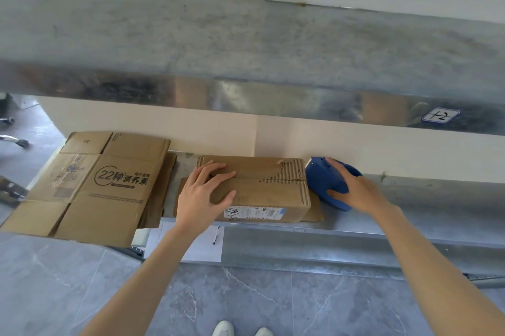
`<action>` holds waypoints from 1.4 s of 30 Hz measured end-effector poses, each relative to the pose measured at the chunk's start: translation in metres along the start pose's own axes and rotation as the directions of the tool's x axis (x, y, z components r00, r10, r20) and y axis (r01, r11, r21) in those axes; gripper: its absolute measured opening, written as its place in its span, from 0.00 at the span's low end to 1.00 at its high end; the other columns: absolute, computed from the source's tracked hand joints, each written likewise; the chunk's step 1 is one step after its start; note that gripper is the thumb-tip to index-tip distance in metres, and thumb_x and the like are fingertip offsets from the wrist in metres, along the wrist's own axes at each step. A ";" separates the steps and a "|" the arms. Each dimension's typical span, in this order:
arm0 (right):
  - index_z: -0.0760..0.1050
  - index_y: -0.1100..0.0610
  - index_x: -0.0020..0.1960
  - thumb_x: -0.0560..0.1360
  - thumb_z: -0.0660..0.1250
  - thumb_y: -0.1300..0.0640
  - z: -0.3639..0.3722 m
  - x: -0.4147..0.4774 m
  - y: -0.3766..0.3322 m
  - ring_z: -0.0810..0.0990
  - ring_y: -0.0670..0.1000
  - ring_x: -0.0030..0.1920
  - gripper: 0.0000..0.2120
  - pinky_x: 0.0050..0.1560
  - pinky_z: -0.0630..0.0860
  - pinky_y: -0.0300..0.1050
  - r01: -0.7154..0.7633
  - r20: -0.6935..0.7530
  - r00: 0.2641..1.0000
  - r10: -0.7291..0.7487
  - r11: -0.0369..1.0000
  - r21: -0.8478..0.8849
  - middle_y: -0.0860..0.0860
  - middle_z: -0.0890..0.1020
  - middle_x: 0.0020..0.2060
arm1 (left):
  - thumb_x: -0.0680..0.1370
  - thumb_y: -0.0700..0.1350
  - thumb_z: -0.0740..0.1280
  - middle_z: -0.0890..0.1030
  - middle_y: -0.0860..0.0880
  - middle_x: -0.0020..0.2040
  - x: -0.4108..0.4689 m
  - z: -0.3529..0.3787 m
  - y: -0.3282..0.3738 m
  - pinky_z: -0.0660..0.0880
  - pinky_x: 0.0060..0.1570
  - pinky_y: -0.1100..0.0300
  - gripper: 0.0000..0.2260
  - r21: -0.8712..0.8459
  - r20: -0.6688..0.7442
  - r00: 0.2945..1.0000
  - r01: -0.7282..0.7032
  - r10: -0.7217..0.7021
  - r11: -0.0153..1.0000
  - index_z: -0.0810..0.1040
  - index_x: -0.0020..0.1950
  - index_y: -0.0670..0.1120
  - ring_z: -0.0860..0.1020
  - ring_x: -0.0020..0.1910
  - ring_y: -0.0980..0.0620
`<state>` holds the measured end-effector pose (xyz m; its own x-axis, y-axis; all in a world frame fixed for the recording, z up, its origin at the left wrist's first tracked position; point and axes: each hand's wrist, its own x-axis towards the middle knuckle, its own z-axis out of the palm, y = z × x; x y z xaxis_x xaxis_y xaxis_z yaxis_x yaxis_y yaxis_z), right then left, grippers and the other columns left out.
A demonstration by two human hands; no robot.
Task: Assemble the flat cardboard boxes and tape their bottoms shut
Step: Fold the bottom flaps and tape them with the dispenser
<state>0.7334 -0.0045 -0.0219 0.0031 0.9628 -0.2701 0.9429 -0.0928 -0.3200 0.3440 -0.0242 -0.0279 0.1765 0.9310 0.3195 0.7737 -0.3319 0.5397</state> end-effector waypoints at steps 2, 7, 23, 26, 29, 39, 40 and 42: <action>0.44 0.35 0.79 0.77 0.68 0.48 0.001 0.003 0.001 0.79 0.59 0.53 0.41 0.52 0.78 0.53 0.025 0.036 0.999 -0.024 1.000 -0.008 0.54 0.73 0.69 | 0.75 0.61 0.63 0.74 0.61 0.66 0.000 0.000 -0.001 0.74 0.61 0.55 0.18 -0.001 0.006 1.000 0.002 -0.002 1.000 0.80 0.61 0.59 0.67 0.71 0.55; 0.46 0.34 0.78 0.75 0.72 0.47 -0.003 0.011 0.007 0.76 0.60 0.61 0.43 0.55 0.74 0.47 0.028 0.076 0.996 -0.036 0.994 0.107 0.53 0.69 0.72 | 0.75 0.61 0.63 0.73 0.62 0.66 0.000 0.000 0.000 0.75 0.59 0.55 0.17 -0.011 0.010 1.000 0.007 -0.007 1.000 0.80 0.61 0.59 0.66 0.72 0.56; 0.52 0.40 0.78 0.77 0.70 0.52 0.004 -0.014 -0.011 0.80 0.54 0.39 0.37 0.34 0.74 0.46 -0.004 -0.150 0.989 0.003 1.000 -0.004 0.55 0.82 0.52 | 0.79 0.36 0.65 0.69 0.60 0.70 0.000 -0.006 -0.005 0.69 0.65 0.54 0.15 -0.191 0.038 0.995 0.101 -0.096 0.976 0.77 0.63 0.49 0.68 0.69 0.53; 0.52 0.38 0.77 0.77 0.70 0.51 -0.012 -0.029 -0.014 0.77 0.51 0.33 0.37 0.32 0.74 0.45 -0.009 -0.200 0.980 0.007 1.000 -0.009 0.54 0.82 0.41 | 0.78 0.39 0.63 0.72 0.55 0.69 0.000 -0.006 -0.003 0.59 0.73 0.49 0.14 -0.150 -0.006 0.996 0.090 -0.092 0.985 0.79 0.62 0.46 0.62 0.74 0.49; 0.53 0.37 0.77 0.77 0.69 0.50 -0.027 -0.044 -0.025 0.75 0.49 0.29 0.36 0.27 0.65 0.41 0.019 -0.265 0.964 -0.016 1.000 0.008 0.51 0.78 0.34 | 0.78 0.37 0.65 0.74 0.51 0.69 0.000 -0.006 -0.003 0.57 0.74 0.48 0.13 -0.194 0.001 0.993 0.118 -0.120 0.974 0.80 0.61 0.45 0.59 0.77 0.47; 0.39 0.29 0.73 0.79 0.60 0.44 -0.044 -0.071 -0.137 0.78 0.49 0.35 0.34 0.38 0.78 0.47 0.231 -0.272 0.927 -0.257 0.965 -0.123 0.47 0.80 0.40 | 0.79 0.35 0.66 0.72 0.54 0.70 0.000 -0.002 -0.008 0.59 0.73 0.52 0.14 -0.325 0.029 0.997 0.083 -0.078 0.942 0.79 0.63 0.48 0.58 0.78 0.51; 0.38 0.29 0.72 0.79 0.60 0.43 -0.039 -0.069 -0.150 0.77 0.49 0.35 0.34 0.38 0.78 0.47 0.258 -0.278 0.918 -0.284 0.958 -0.127 0.47 0.80 0.40 | 0.79 0.36 0.67 0.73 0.54 0.70 0.000 -0.002 -0.009 0.59 0.73 0.54 0.14 -0.334 0.031 0.997 0.083 -0.077 0.939 0.79 0.63 0.48 0.58 0.78 0.52; 0.39 0.31 0.74 0.80 0.58 0.40 -0.025 -0.063 -0.171 0.76 0.48 0.33 0.33 0.35 0.77 0.44 0.300 -0.295 0.894 -0.336 0.940 -0.160 0.46 0.80 0.39 | 0.79 0.37 0.67 0.73 0.56 0.70 -0.001 -0.003 -0.010 0.58 0.71 0.60 0.14 -0.347 0.034 0.996 0.087 -0.080 0.934 0.78 0.63 0.48 0.57 0.78 0.56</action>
<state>0.5803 -0.0426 0.0724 -0.2157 0.9672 0.1338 0.9407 0.2426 -0.2371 0.3338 -0.0226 -0.0314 0.1352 0.9592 0.2484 0.5266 -0.2819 0.8020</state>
